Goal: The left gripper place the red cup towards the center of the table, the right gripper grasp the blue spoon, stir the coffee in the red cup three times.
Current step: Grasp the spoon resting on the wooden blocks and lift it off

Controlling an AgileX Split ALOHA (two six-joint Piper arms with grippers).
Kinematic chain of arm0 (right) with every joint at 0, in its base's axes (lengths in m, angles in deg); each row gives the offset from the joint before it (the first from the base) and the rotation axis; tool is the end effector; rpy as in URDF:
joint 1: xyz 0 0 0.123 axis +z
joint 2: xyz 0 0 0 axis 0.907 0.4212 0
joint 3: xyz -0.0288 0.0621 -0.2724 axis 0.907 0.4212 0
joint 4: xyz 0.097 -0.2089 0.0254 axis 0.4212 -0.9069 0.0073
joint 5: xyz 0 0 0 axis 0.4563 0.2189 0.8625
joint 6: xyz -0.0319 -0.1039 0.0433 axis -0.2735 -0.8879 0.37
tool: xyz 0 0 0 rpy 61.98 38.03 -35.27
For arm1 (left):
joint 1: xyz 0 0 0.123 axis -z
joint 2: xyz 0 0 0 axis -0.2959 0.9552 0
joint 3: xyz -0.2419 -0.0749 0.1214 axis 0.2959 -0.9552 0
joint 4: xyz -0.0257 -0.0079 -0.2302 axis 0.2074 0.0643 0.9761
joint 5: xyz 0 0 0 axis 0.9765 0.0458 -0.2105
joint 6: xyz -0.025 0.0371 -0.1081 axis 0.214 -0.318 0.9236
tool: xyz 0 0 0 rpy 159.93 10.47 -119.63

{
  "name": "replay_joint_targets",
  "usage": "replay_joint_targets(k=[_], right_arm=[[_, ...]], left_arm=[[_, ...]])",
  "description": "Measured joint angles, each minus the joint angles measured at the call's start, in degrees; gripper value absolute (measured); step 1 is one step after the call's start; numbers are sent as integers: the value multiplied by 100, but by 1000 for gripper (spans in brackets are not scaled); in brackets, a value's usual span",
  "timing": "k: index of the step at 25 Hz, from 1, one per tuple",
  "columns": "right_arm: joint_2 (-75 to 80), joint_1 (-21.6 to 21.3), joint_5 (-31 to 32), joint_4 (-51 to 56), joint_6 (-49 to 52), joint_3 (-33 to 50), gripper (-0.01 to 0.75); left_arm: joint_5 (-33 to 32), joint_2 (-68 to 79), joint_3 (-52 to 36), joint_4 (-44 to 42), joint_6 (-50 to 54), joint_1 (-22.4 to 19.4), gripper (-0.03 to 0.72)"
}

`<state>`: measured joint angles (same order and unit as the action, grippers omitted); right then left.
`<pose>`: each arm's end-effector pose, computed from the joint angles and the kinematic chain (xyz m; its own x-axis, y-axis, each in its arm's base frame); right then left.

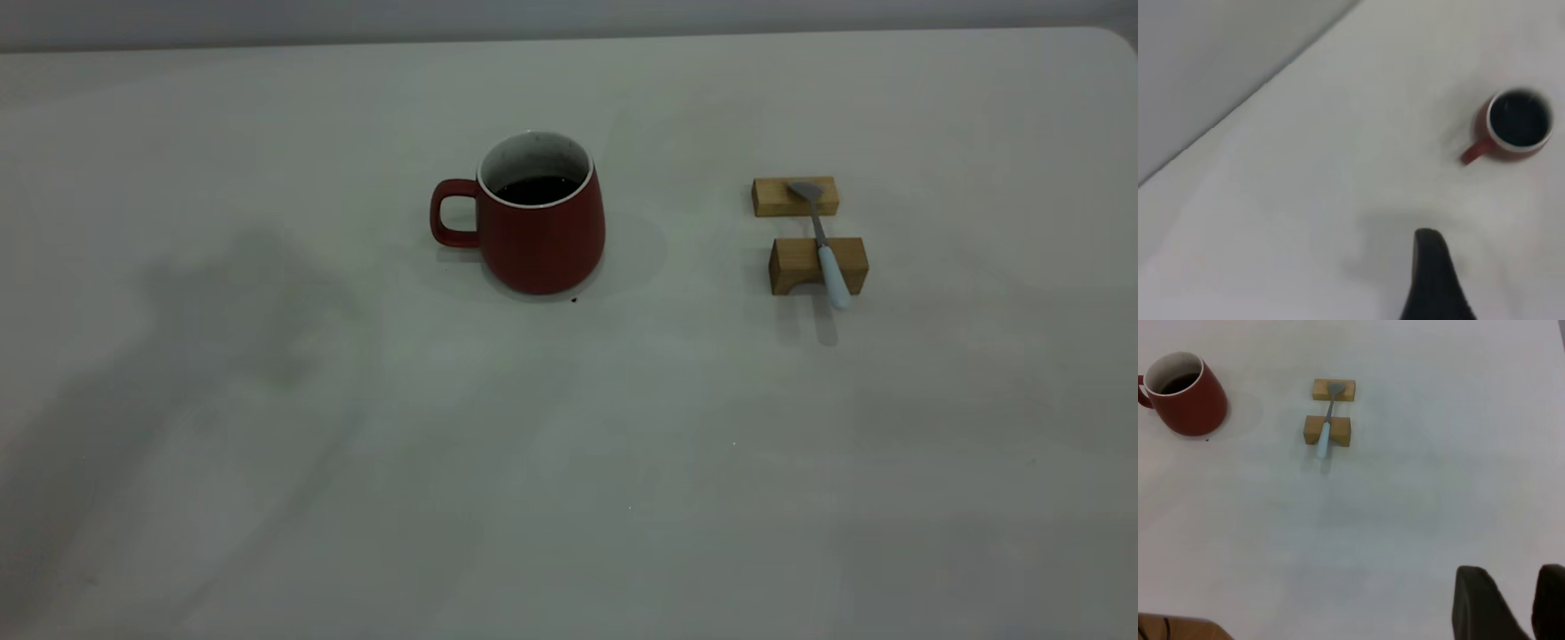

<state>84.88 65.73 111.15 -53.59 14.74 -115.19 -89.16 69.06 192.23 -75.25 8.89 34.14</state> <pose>0.0048 0.0112 0.2396 -0.5570 -0.0486 -0.8291 -0.1135 0.9934 0.0180 0.2973 -0.0915 0.4217 -0.5543 0.5141 -0.6545 0.5089 0.8316 0.2222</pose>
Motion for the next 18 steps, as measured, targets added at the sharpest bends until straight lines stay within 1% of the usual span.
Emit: replay_joint_targets(k=[3, 6, 9, 15, 18], right_arm=[[0, 0, 0, 0, 0, 0, 237], [0, 0, 0, 0, 0, 0, 237], [0, 0, 0, 0, 0, 0, 237], [0, 0, 0, 0, 0, 0, 237], [0, 0, 0, 0, 0, 0, 237]], left_arm=[[0, -724, -567, 0, 728, 0, 558], [0, -1523, -1486, 1, 1291, 0, 558], [0, -2418, -2753, -4, 1722, 0, 558], [0, -4337, -5313, -94, 2137, 0, 558], [21, -5093, -6301, -296, 2371, 0, 558]])
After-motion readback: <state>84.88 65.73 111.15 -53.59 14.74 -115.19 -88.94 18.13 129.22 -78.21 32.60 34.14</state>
